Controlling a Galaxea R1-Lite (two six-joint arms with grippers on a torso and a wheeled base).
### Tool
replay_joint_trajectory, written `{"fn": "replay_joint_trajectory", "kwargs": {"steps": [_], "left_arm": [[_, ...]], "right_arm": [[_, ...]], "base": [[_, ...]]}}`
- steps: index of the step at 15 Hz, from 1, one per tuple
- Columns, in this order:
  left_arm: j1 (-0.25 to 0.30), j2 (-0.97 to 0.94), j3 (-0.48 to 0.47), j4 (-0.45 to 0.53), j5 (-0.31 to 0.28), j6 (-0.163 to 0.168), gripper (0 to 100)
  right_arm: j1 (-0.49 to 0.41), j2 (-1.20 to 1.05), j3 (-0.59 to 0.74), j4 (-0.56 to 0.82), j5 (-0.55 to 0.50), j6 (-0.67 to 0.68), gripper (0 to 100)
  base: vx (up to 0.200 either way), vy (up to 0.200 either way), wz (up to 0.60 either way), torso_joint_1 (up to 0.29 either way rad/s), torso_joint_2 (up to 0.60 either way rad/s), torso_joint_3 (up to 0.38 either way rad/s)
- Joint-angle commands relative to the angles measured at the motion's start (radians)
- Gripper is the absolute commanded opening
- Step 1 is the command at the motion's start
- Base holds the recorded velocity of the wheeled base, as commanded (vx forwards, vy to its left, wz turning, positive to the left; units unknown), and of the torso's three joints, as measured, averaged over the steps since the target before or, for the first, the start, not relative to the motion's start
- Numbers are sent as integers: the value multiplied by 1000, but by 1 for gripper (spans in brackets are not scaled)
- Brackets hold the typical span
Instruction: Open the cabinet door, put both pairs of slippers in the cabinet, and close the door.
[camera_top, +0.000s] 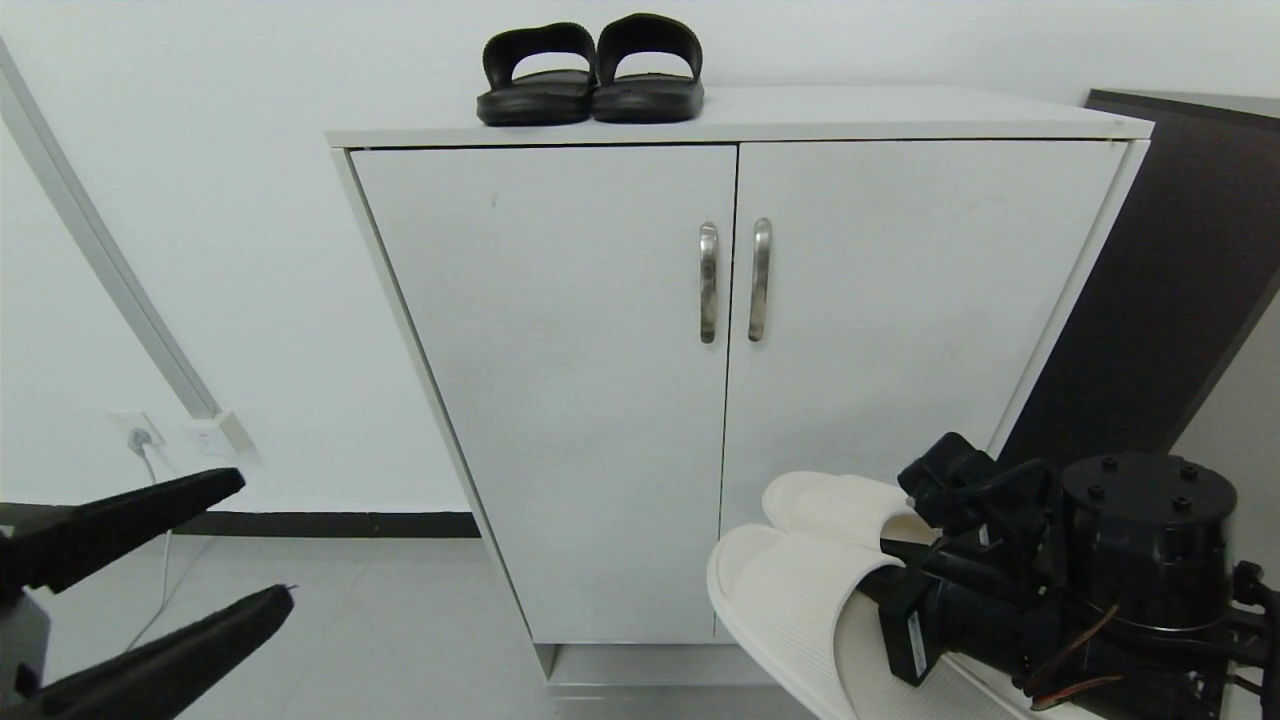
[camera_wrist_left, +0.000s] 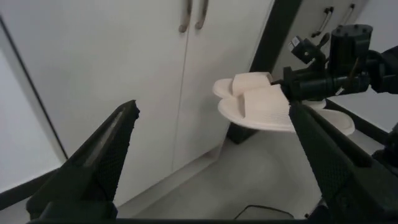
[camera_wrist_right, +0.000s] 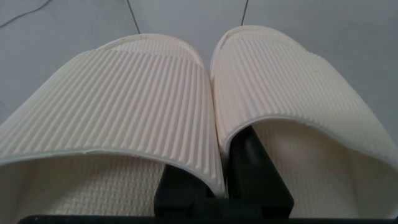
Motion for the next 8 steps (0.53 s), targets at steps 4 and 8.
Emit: {"fn": "replay_joint_trajectory", "kwargs": {"steps": [4, 8], "left_arm": [[-288, 307, -272, -6, 88, -93, 100], [-421, 491, -419, -37, 114, -119, 100]], "right_arm": [[-4, 0, -2, -8, -1, 0, 0], [-9, 4, 0, -8, 5, 5, 0]], "base": [[0, 0, 0, 0, 0, 0], [0, 0, 0, 0, 0, 0]]}}
